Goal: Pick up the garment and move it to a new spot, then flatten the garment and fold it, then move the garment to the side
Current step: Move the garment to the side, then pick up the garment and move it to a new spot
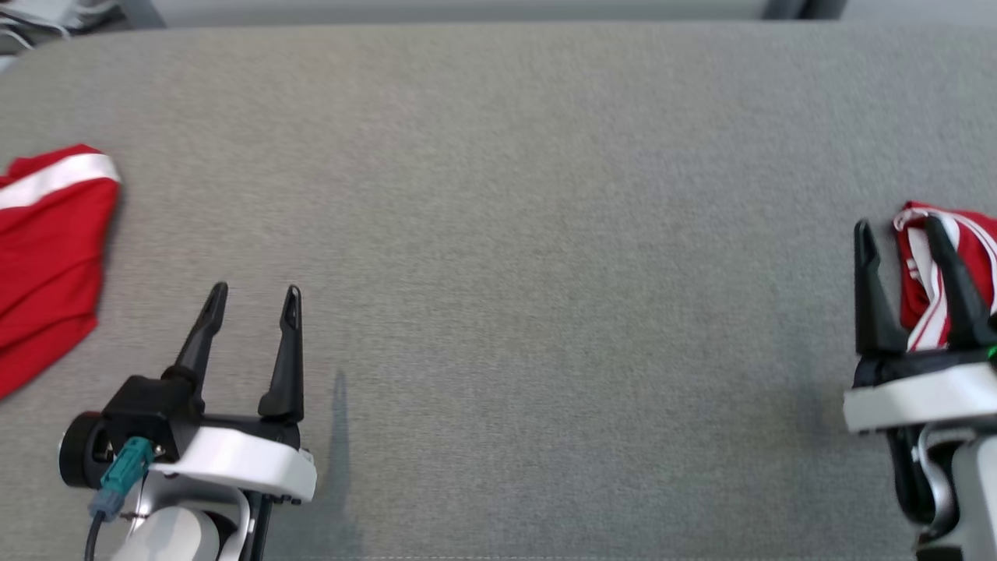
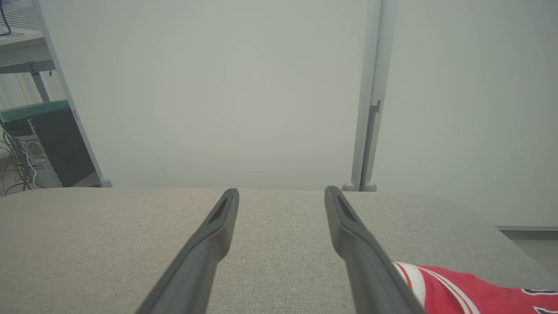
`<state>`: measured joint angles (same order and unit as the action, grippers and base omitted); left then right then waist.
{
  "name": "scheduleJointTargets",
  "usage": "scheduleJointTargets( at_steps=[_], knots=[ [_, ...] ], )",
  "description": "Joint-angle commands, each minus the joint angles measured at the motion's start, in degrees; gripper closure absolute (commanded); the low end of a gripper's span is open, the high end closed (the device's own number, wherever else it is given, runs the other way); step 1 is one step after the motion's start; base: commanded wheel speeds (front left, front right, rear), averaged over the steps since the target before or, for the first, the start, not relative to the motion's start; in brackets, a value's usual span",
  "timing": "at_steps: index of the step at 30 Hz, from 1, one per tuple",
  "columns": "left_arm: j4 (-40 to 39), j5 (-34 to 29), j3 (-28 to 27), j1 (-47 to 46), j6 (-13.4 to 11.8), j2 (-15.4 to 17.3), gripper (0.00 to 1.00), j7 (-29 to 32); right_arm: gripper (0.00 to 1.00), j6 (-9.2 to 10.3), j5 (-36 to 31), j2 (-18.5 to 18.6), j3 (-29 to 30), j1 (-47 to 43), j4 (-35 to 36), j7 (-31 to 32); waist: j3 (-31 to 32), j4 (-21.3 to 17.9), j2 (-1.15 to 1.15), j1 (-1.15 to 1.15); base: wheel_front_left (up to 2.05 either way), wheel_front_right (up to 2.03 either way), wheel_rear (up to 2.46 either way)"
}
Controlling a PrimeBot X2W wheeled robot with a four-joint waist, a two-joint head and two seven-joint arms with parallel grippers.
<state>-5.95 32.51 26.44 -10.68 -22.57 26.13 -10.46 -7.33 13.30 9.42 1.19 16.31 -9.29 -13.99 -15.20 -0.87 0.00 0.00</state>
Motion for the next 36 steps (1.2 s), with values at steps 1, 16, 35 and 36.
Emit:
scheduleJointTargets(
  at_steps=[1,16,35,36],
  knots=[
    [-0.62,0.84,-2.20,-0.39,-0.03,1.12,0.00,-0.51,0.00,-0.16,-0.56,-0.38,-0.92,-1.92,2.25,0.67,3.66,3.24,0.00,0.00,0.00,0.00,0.00],
    [3.39,2.93,-1.01,5.50,1.40,0.86,0.00,-1.72,0.00,-0.16,-3.57,-4.80,0.77,-17.54,5.86,2.51,12.65,3.84,0.00,0.00,0.00,0.00,0.00],
    [3.62,3.54,-1.85,6.57,0.48,1.72,0.00,-1.94,0.00,-0.16,-4.07,-6.18,1.86,-19.33,7.91,2.87,12.85,3.83,0.00,0.00,0.00,0.00,0.00],
    [3.62,3.56,-1.83,6.52,0.47,1.67,0.00,-1.95,0.00,-0.16,-4.11,-6.20,1.92,-19.32,7.89,2.87,12.81,3.89,0.00,0.00,0.00,0.00,0.00]
  ],
)
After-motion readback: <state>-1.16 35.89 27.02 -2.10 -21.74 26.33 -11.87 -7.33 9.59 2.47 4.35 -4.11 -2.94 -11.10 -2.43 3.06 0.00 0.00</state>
